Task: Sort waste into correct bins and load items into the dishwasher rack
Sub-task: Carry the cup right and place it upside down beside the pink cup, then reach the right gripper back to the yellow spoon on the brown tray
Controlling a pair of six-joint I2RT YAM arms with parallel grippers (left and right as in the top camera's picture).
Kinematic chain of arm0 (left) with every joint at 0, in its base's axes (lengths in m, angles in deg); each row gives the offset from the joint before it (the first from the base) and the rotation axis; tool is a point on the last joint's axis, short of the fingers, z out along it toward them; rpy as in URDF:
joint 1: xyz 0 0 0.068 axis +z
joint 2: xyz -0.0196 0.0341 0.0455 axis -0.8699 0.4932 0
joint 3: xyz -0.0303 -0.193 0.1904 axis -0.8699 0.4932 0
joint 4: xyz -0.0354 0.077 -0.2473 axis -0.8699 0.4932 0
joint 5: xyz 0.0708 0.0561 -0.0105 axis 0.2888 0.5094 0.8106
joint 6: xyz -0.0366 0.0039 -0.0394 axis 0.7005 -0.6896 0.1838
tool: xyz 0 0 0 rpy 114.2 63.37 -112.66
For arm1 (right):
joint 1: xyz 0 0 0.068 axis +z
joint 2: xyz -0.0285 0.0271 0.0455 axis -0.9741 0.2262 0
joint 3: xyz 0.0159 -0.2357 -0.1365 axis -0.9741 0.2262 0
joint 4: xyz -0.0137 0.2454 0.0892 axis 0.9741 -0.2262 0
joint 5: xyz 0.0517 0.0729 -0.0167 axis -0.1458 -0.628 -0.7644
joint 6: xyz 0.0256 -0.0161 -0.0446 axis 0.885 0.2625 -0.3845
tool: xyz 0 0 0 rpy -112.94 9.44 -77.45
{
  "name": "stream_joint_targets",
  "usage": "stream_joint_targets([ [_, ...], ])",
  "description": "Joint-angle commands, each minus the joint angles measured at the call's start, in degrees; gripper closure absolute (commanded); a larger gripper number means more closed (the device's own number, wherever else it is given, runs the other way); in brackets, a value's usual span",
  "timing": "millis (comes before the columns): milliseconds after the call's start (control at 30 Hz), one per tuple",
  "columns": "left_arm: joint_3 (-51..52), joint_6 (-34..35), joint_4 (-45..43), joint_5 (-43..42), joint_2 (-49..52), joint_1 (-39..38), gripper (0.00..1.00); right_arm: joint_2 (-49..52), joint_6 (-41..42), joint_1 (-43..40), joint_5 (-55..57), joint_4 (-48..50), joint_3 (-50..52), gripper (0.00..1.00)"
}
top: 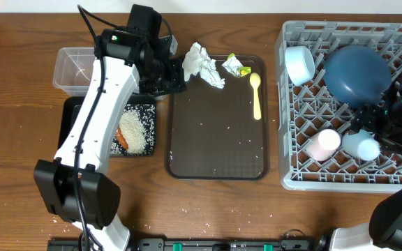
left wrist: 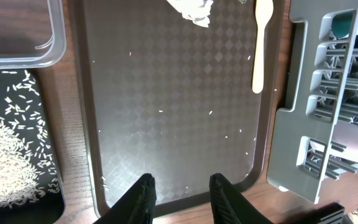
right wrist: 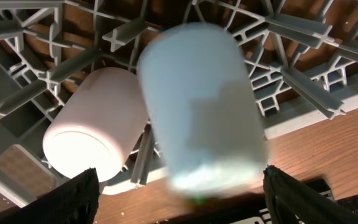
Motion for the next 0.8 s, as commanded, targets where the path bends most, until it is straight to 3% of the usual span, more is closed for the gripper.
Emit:
stream_joint_targets([
  [0,0.3,-0.9,0.4,0.9,0.2,-0.2,0.68,0.3,-0.3,0.1,-0.3,0.1,-0.4,0.17],
  [367,0.3,-1.1,0.3,0.9,0.2,-0.2,0.68,-0.3,-2.1,0.1,-6.5,1.4,-3.2,0.17],
  [567,-0.8,-5.0,-0.3,1.0,-0.1,-0.2,0.68,-1.9,-3.4,2.7,-8.1,-3.2,-16.8,0.14],
  [767,-1.4,-8.7,-1.7,1.0,-0.8,-1.9,0.65,-2.0,-4.0,12.4,-8.1,-5.5,-29.4,0.10],
])
